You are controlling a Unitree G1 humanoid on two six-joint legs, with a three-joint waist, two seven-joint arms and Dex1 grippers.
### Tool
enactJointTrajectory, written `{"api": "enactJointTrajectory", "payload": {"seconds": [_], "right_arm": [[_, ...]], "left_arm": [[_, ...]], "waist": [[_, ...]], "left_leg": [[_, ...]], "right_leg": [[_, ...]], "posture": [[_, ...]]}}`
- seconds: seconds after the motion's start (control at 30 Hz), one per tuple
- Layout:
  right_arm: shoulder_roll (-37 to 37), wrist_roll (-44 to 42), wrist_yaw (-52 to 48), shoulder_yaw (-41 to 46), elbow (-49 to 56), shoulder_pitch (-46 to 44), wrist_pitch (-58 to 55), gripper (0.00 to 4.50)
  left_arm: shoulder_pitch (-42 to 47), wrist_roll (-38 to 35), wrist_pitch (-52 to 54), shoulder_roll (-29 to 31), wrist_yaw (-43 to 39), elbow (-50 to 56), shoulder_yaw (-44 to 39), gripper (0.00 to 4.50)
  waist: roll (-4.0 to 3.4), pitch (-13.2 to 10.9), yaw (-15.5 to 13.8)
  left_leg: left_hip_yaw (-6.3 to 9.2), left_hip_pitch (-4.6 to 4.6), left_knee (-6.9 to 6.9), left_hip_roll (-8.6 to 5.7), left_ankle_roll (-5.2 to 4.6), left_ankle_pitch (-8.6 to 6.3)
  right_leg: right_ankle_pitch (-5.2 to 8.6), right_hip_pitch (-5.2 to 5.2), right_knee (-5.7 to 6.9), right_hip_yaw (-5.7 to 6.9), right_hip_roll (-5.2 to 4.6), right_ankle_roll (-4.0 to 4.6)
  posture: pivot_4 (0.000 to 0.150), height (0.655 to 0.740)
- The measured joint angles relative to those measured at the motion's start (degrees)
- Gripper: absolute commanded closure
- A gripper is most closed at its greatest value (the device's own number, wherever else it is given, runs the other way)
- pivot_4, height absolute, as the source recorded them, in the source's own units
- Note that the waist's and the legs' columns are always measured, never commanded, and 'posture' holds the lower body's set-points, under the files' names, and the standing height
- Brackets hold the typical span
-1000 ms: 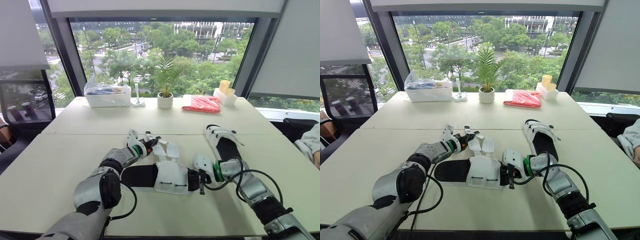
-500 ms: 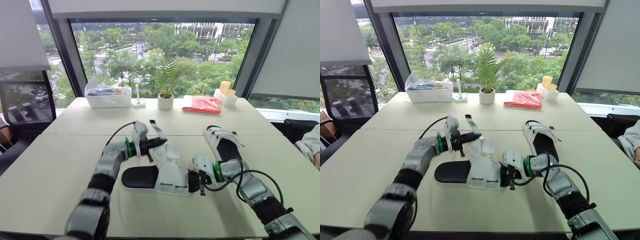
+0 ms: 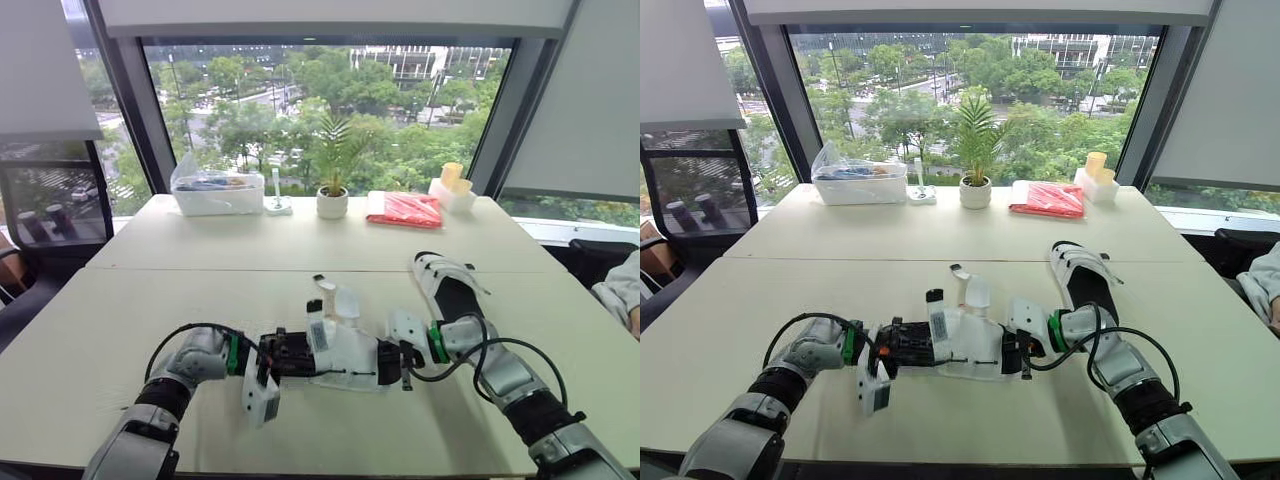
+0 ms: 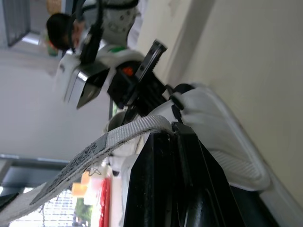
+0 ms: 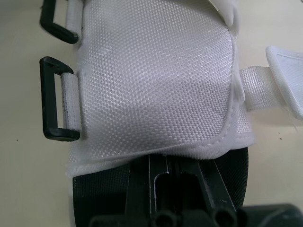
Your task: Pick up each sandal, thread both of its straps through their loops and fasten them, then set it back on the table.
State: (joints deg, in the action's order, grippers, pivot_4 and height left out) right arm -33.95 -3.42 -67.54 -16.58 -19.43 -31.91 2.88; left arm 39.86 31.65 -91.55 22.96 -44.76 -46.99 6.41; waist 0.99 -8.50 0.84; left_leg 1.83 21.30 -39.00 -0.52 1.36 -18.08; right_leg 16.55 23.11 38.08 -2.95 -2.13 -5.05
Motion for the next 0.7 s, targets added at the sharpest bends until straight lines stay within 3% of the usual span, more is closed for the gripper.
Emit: {"api": "enactJointTrajectory", "payload": {"seconds": [0.2, 0.3, 0.4, 0.57, 0.7], "right_arm": [[0.1, 0.0, -0.24, -0.26, -1.36, -0.53, 0.82, 4.5], [0.31, 0.0, -0.2, -0.5, -2.33, -0.79, 1.19, 4.5], [0.32, 0.14, -0.14, -0.53, -3.03, -0.93, 1.23, 4.5], [0.32, 0.55, 0.25, -0.46, -3.66, -1.03, 1.25, 4.5], [0.43, 0.64, 0.49, -0.46, -3.71, -1.25, 1.34, 4.5]], "left_arm": [[-0.11, 24.7, 0.82, 2.51, 19.43, 6.54, -0.2, 4.45], [-0.15, 38.87, 6.54, 5.93, 37.57, 12.52, 7.09, 4.45], [1.39, 48.64, 13.44, 9.65, 54.65, 16.15, 16.48, 4.45], [3.52, 52.87, 21.32, 11.74, 72.41, 12.91, 24.53, 4.45], [5.59, 50.12, 22.66, 11.43, 78.57, 6.54, 27.12, 3.15]], "waist": [[0.0, 0.03, -0.09], [-0.01, 0.03, -0.07], [-0.02, 0.05, -0.11], [-0.25, 0.25, -0.32], [-0.24, 0.24, -0.22]], "left_leg": [[0.0, -0.23, 0.0, 0.01, -0.05, -0.02], [-0.01, -0.66, 0.03, 0.02, -0.19, -0.1], [-0.01, -0.94, 0.1, 0.03, -0.24, -0.13], [-0.01, -1.03, 0.08, 0.01, -0.25, -0.12], [-0.05, -0.9, 0.07, 0.01, -0.26, -0.12]], "right_leg": [[0.0, -0.26, -0.01, 0.01, 0.06, -0.01], [0.01, -0.66, -0.04, 0.01, 0.06, -0.02], [0.02, -0.95, -0.1, 0.01, 0.04, -0.03], [0.02, -1.06, -0.09, 0.04, -0.01, -0.03], [0.02, -0.93, -0.08, 0.11, -0.1, -0.03]], "posture": [[0.15, 0.74], [0.15, 0.74], [0.15, 0.74], [0.15, 0.74], [0.15, 0.74]]}}
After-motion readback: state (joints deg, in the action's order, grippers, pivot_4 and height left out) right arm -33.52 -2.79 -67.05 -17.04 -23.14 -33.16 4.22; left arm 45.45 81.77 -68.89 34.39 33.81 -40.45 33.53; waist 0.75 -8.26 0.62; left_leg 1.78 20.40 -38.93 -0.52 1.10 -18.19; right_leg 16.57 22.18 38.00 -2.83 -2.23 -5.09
